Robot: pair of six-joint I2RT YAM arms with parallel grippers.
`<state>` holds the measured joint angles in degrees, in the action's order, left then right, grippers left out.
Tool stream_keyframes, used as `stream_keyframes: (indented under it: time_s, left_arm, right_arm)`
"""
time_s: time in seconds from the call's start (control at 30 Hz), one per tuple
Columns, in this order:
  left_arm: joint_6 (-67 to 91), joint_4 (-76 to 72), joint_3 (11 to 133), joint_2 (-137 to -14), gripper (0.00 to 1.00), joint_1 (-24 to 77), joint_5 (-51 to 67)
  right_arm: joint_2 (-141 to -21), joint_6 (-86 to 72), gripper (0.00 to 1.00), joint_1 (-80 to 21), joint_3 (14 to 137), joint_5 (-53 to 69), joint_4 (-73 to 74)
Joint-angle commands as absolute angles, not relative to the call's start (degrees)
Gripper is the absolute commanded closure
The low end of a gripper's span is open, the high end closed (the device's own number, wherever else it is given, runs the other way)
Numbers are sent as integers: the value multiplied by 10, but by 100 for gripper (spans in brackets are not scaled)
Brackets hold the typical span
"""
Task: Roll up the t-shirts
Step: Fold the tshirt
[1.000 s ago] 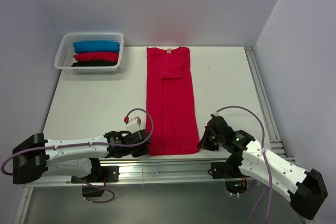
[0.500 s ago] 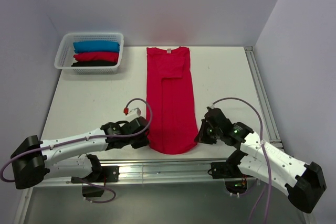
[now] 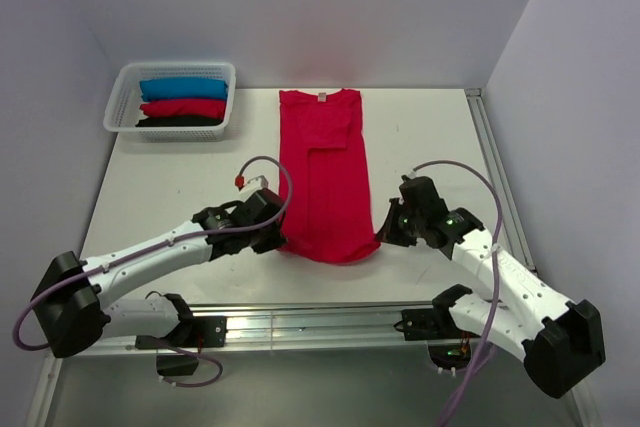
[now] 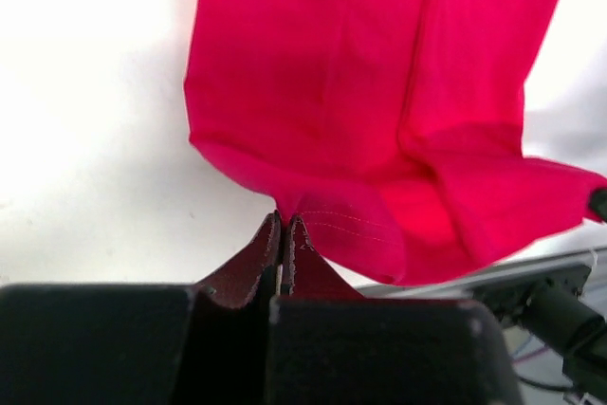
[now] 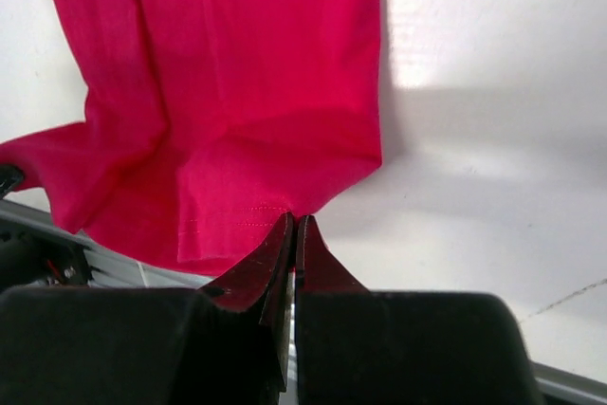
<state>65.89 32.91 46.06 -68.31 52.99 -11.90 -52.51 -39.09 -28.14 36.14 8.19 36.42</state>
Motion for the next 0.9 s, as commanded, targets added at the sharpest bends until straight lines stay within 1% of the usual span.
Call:
stream_keyframes:
  time_s: [0.0, 0.23, 0.47, 0.87]
  left_arm:
    - [614, 326, 501, -703, 100, 506, -129]
    - [570, 318, 544, -749, 100, 461, -134]
    - [541, 302, 567, -778, 100, 411, -119]
    - [519, 253, 575, -808, 100, 377, -92]
  right_arm:
    - [-555, -348, 100, -261, 410, 95, 337]
    - [-624, -325, 100, -226, 453, 112, 307]
    - [-692, -314, 100, -218, 496, 127, 287]
    - [-758, -302, 100, -205, 526, 139, 261]
